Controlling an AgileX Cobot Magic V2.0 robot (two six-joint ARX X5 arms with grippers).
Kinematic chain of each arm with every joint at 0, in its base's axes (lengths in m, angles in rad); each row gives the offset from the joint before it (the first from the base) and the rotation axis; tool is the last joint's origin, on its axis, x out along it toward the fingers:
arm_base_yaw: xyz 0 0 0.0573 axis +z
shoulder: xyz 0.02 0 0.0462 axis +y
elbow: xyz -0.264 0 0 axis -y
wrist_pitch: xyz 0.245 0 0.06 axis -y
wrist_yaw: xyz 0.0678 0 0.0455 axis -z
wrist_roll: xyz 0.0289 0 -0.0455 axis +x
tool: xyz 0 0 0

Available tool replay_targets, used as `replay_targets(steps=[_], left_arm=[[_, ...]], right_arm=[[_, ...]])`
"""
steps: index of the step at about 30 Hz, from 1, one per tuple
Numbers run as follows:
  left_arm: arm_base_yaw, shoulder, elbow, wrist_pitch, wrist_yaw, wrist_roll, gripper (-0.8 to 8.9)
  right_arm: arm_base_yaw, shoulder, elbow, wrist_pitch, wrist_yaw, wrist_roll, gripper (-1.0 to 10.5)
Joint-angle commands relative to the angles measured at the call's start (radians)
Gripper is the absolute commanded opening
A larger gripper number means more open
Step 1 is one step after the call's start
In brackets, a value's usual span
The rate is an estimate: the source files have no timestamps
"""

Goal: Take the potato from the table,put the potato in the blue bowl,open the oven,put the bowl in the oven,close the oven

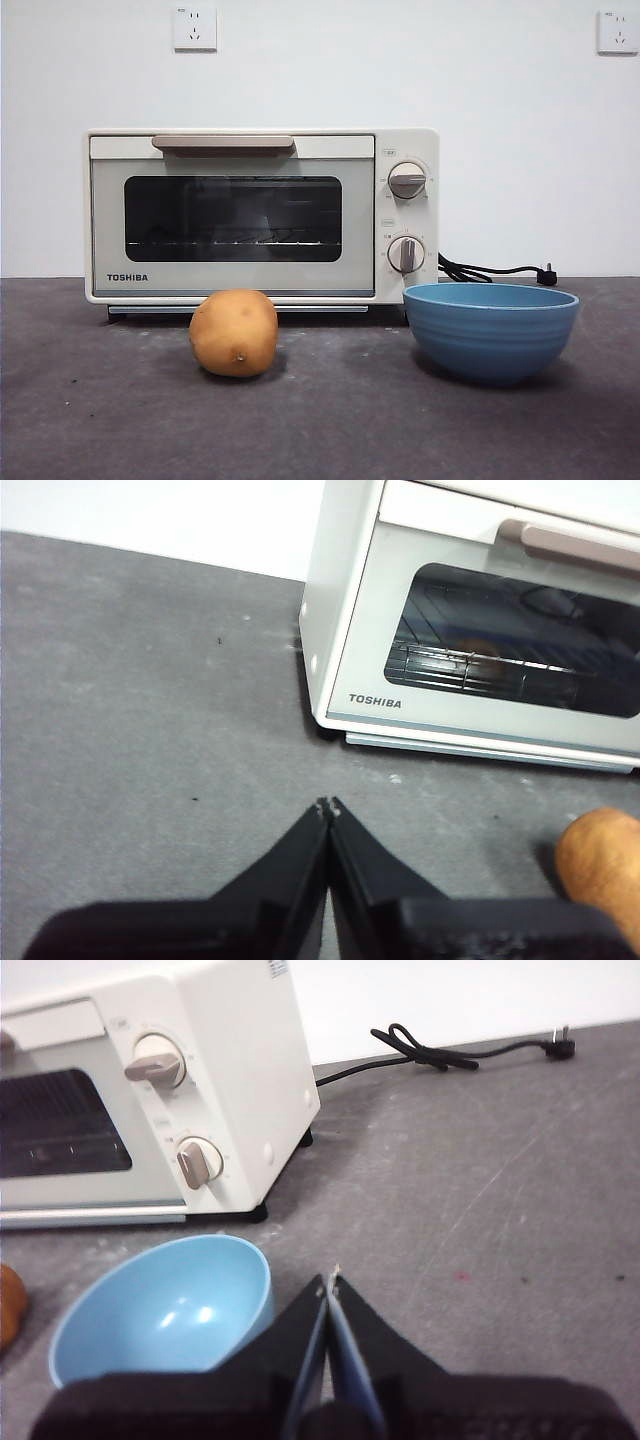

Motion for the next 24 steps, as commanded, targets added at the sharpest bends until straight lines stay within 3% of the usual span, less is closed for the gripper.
replay_targets(steps=[1,5,12,17,24], left_arm=[[0.002,-0.003,-0.01,0.002,0.028,-0.078,-0.06],[0.002,-0.003,0.009,-0.011,0.097,-0.124,-0.08],[0.002,-0.002,0.117,-0.106,0.142,-0.151,-0.08],[0.002,-0.001,0.251,-0.229,0.213,-0.149,-0.08],[0.002,0.066,0.44,-0.432,0.308,-0.086,-0.08]], right_arm=[[0.001,-0.003,-0.007,0.0,-0.005,0.101,0.0],[0.001,-0.002,0.019,-0.002,-0.005,0.216,-0.1],[0.001,0.055,0.131,-0.009,-0.062,0.243,-0.1],[0.002,0.163,0.274,-0.11,-0.146,0.231,-0.1],[0.002,0.355,0.527,-0.356,-0.324,0.101,-0.1]])
